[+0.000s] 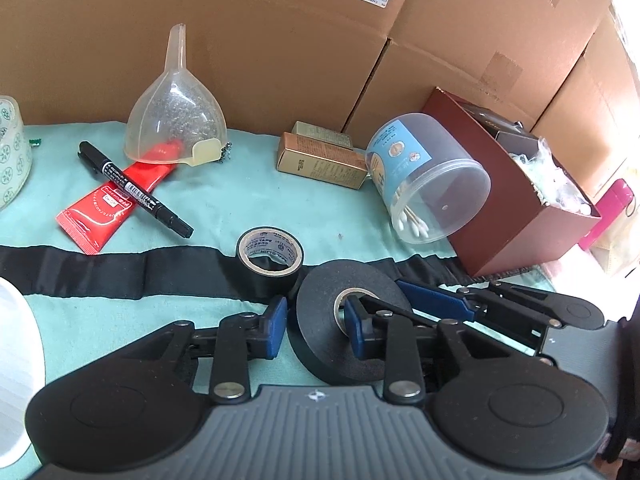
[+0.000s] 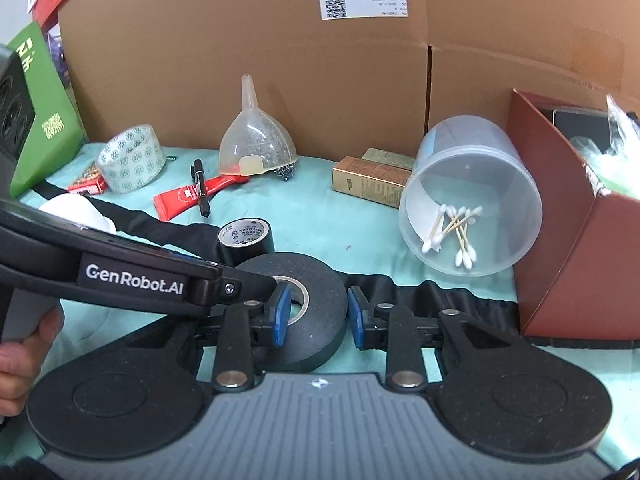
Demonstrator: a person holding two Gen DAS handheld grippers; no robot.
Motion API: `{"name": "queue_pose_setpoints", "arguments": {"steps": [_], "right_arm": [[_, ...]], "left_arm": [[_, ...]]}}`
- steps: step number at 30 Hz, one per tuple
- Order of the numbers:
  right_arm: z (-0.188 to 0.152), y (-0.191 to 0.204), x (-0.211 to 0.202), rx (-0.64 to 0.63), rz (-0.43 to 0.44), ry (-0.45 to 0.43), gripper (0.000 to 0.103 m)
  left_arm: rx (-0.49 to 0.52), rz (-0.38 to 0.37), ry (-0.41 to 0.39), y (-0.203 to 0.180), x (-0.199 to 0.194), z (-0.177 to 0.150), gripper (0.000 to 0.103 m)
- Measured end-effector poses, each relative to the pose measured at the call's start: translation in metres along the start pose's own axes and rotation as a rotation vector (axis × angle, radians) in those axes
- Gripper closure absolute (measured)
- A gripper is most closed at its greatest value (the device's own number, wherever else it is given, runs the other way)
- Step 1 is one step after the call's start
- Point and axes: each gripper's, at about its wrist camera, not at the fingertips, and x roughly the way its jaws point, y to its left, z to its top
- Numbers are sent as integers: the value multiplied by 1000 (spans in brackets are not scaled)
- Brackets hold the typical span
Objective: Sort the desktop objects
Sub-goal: 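Lift the black tape roll with the left gripper toward the maroon box, then lower the tape roll into the maroon box and open the left gripper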
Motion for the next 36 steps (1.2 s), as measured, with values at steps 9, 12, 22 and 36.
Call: {"name": "queue_pose_setpoints", "arguments": {"steps": [9, 12, 22, 36], "right_arm": [[-4, 1, -31, -30, -43, -55, 78], [-3, -6, -50, -20, -63, -101, 78], [13, -57, -118, 39, -185, -312, 78], [22, -180, -142, 189, -335, -408, 78]], "left_arm": [[43, 29, -37, -30, -20, -2, 72], [75, 21, -73, -50, -29, 2, 72], [251, -56, -205, -137, -43, 38, 72], [394, -132, -191, -249, 32, 88, 72]]}}
